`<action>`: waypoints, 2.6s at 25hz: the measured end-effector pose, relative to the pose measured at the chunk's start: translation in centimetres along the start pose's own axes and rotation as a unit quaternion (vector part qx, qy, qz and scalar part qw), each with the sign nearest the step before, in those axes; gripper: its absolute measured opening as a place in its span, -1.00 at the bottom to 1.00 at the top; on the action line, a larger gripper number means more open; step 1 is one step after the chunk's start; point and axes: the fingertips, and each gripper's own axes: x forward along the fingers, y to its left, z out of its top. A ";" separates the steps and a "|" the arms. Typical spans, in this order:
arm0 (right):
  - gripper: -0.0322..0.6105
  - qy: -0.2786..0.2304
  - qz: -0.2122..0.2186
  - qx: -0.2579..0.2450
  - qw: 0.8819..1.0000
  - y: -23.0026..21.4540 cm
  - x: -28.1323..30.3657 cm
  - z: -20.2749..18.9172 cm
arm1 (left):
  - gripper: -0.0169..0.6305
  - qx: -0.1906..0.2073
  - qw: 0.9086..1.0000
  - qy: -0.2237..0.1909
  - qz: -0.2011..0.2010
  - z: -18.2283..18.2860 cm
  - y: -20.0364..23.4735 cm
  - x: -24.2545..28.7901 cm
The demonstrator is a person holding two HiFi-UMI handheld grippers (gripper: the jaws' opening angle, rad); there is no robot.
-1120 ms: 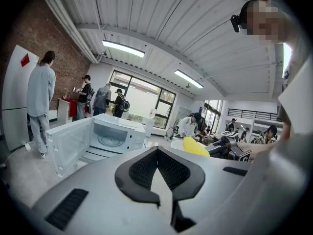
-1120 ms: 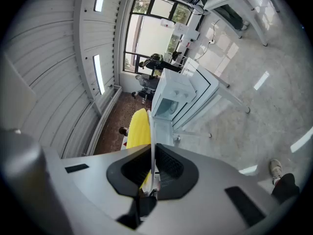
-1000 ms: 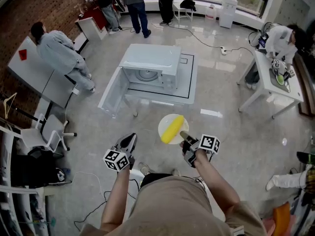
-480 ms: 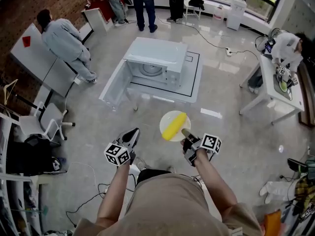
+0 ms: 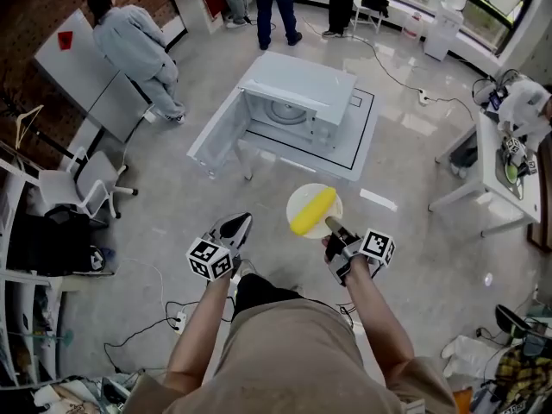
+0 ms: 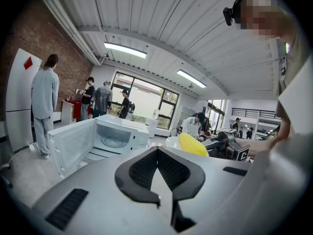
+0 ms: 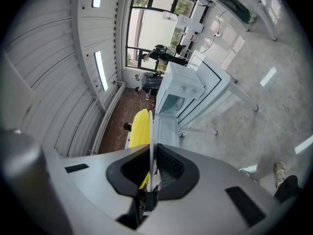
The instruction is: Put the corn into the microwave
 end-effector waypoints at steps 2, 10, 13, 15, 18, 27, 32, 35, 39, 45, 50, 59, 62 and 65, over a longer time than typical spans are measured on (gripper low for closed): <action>-0.82 0.008 0.005 -0.007 1.000 0.6 0.7 0.2 | -0.93 -0.002 1.000 0.000 0.005 0.1 0.4 0.0; -0.82 0.011 0.005 -0.007 1.000 2.1 4.6 0.3 | -0.93 -0.004 1.000 0.001 -0.006 1.1 3.3 0.5; -0.82 0.007 0.010 -0.013 1.000 2.7 7.3 0.9 | -0.93 0.008 1.000 0.002 -0.017 2.1 5.4 1.1; -0.82 0.009 0.015 -0.021 1.000 3.0 8.9 0.9 | -0.93 0.010 1.000 0.005 -0.022 2.4 6.5 1.1; -0.82 0.010 0.016 -0.018 1.000 3.2 11.3 0.3 | -0.93 0.011 1.000 0.012 -0.026 2.4 8.5 1.1; -0.82 -0.003 0.017 -0.011 1.000 4.2 16.6 0.4 | -0.93 0.013 0.998 0.024 -0.053 3.5 12.5 3.7; -0.82 -0.018 0.013 -0.008 1.000 4.8 19.1 1.1 | -0.93 0.017 0.997 0.027 -0.071 4.7 14.6 4.9; -0.82 -0.028 0.012 -0.009 0.999 4.8 20.4 1.3 | -0.93 0.018 0.996 0.027 -0.085 5.1 15.5 5.3; -0.82 -0.043 0.014 -0.008 0.999 4.8 22.1 1.6 | -0.93 0.023 0.994 0.027 -0.103 5.3 16.6 5.7; -0.82 -0.059 0.007 -0.002 0.998 4.0 23.6 2.0 | -0.93 0.023 0.992 0.034 -0.117 4.8 17.9 6.6; -0.82 -0.058 0.005 0.004 0.998 3.1 24.1 2.6 | -0.93 0.023 0.992 0.038 -0.118 4.6 18.1 7.7; -0.82 -0.041 0.006 0.004 0.999 2.1 25.5 4.7 | -0.93 0.021 0.994 0.047 -0.099 5.4 18.7 10.0; -0.82 -0.029 -0.001 -0.004 1.000 1.9 25.8 5.6 | -0.93 0.017 0.994 0.048 -0.092 6.0 18.5 10.9; -0.82 -0.017 -0.003 -0.012 1.000 1.8 26.5 7.1 | -0.93 0.016 0.995 0.050 -0.083 6.9 18.6 12.1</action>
